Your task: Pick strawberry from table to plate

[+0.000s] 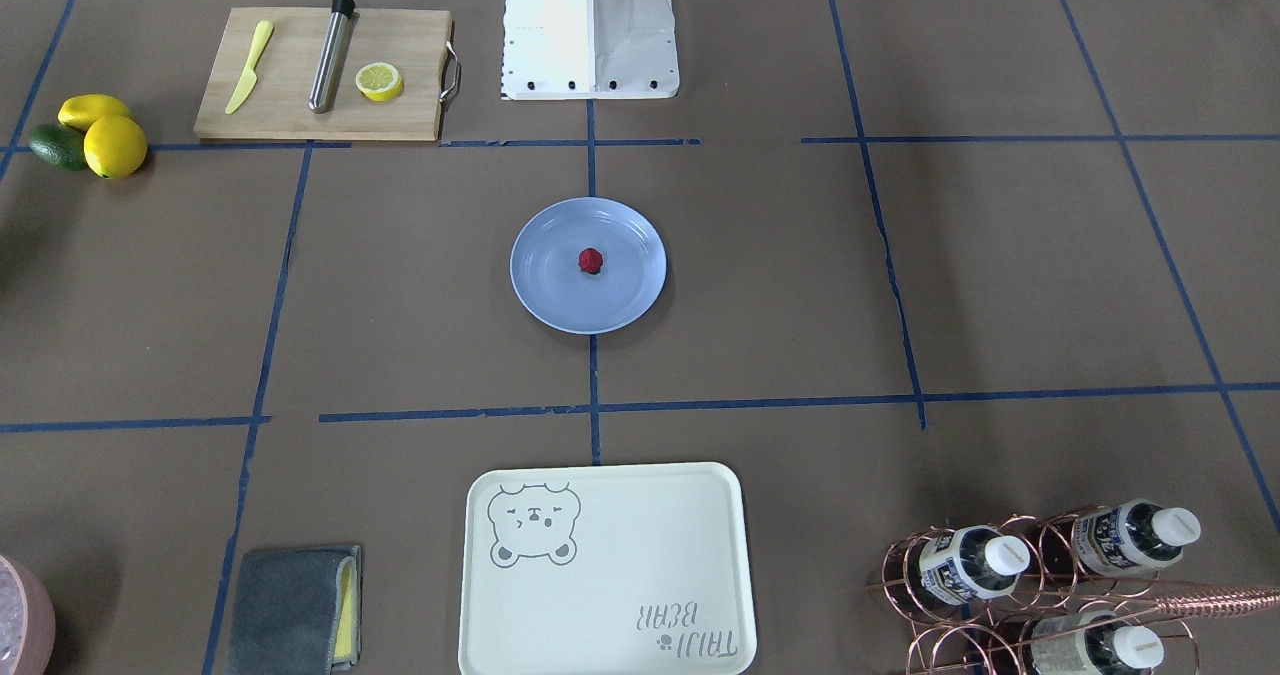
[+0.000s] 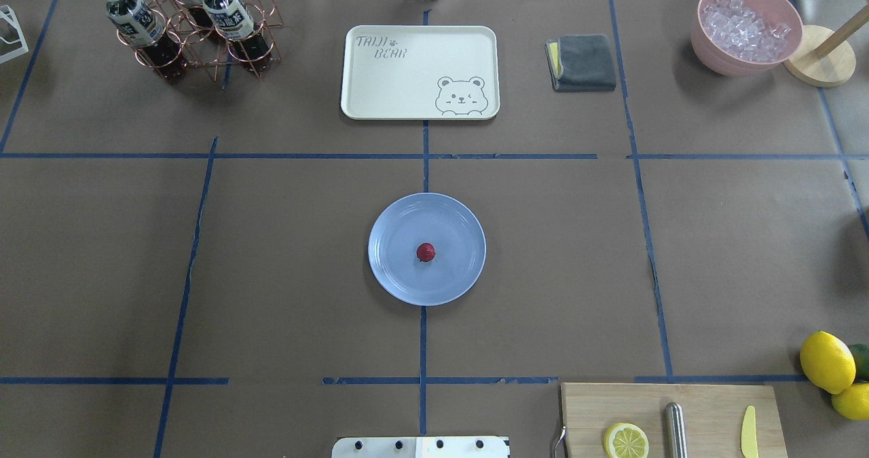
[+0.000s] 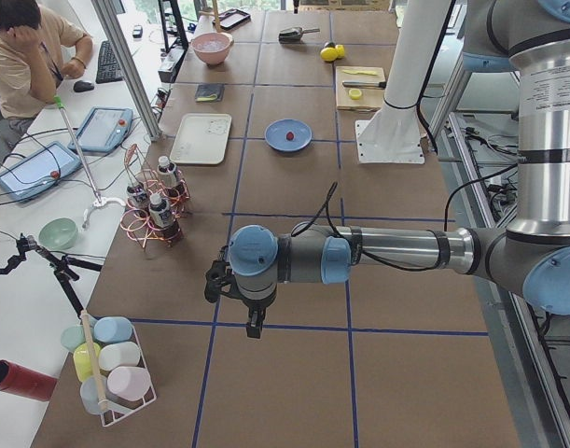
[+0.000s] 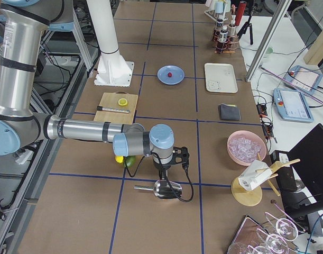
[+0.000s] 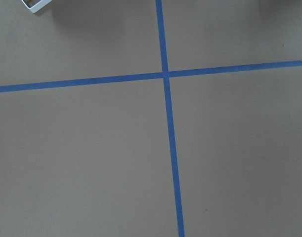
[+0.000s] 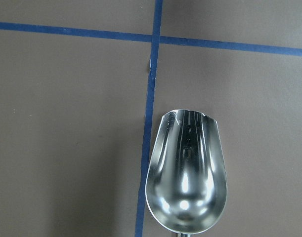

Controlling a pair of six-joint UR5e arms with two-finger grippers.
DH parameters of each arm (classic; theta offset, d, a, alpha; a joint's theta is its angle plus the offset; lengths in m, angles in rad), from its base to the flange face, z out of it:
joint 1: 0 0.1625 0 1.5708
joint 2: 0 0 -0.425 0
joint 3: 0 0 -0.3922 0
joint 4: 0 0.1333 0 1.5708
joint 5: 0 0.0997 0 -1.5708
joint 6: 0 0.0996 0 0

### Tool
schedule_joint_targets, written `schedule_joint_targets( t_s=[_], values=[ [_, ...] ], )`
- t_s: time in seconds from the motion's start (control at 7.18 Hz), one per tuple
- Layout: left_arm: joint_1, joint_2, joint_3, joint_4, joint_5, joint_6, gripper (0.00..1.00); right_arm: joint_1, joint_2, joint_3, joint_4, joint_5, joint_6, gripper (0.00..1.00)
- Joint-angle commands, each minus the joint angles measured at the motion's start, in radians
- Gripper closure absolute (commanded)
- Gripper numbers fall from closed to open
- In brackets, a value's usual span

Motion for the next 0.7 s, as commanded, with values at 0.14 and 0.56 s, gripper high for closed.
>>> schedule_joint_targets(
  t_s=[0.14,0.56],
  values=[
    [0.001,0.000,-0.002,-0.001,-0.001,0.000,0.00,0.001,0.001,0.001,0.000,-0.003,-0.008,0.00],
    [0.001,0.000,0.000,-0.004,-0.001,0.000,0.00,0.000,0.001,0.001,-0.003,-0.011,-0.008,0.00]
  ],
)
